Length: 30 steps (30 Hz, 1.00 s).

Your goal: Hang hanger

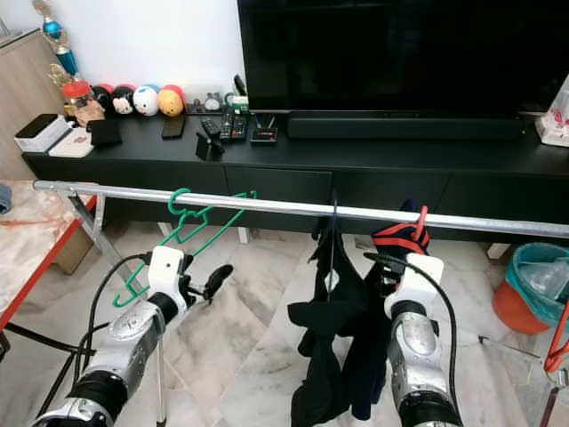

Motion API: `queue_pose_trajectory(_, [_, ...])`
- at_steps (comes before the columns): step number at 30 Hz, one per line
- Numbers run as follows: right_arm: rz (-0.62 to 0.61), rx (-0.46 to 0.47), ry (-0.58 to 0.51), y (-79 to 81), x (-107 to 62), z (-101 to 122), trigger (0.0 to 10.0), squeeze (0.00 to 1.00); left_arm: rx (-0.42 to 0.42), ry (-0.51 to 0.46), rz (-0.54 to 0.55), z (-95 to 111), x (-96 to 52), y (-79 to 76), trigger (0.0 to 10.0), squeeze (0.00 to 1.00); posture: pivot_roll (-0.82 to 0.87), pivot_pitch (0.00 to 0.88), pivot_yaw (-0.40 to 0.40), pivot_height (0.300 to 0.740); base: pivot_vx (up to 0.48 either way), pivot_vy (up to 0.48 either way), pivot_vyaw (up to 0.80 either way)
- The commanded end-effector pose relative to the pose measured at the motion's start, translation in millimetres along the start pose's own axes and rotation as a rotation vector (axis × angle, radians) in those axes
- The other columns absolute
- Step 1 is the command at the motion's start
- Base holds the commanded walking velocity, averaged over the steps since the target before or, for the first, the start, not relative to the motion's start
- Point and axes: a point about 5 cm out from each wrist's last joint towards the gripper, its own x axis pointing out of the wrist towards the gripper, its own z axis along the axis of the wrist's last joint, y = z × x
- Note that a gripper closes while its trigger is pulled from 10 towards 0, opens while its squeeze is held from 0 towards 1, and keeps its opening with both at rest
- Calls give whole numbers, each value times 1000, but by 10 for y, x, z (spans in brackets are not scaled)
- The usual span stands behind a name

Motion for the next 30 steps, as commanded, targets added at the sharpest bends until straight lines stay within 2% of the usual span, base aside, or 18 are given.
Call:
queue_pose_trajectory(1, [7, 14, -26, 15, -13, 29, 10000, 1000, 1, 14, -12, -19, -19, 3, 10000, 0, -38, 0, 57, 740, 0, 0, 0])
queue_pose_trajectory(6, [16, 9, -29, 23, -23, 29, 10000, 1000, 1, 15, -16, -19, -19, 1, 10000, 0, -40, 0, 57, 740, 0, 0, 0])
queue_pose_trajectory(15, [26, -12, -101, 71, -206, 20, 10000, 1000, -7, 13, -15, -31, -33, 5, 10000, 0, -42, 0, 55, 740, 0, 0, 0])
queue_pose_trajectory(16, [46, -25, -146, 116, -309, 42, 10000, 1000, -13, 11, -9, -41, -46, 17, 10000, 0, -45, 0, 54, 740, 0, 0, 0])
queue_pose_trajectory(19, [46, -59, -204, 140, -425, 75, 10000, 1000, -29, -4, 6, -39, -57, 33, 10000, 0, -46, 0, 54, 740, 0, 0, 0])
queue_pose_trajectory(23, [33, -79, -223, 135, -470, 77, 10000, 1000, -34, -8, 7, -43, -60, 30, 10000, 0, -48, 0, 54, 740, 0, 0, 0])
queue_pose_trajectory(24, [30, -78, -224, 136, -481, 74, 10000, 118, -33, -6, 5, -50, -64, 24, 10000, 0, -48, 0, 54, 740, 0, 0, 0])
queue_pose_trajectory(25, [26, -79, -224, 136, -489, 70, 10000, 0, -33, -4, 4, -56, -66, 21, 10000, 0, -48, 0, 54, 740, 0, 0, 0])
queue_pose_trajectory(30, [0, -90, -168, 88, -533, -55, 10000, 0, -39, 6, 19, -97, -92, 39, 10000, 0, -47, 0, 50, 740, 0, 0, 0])
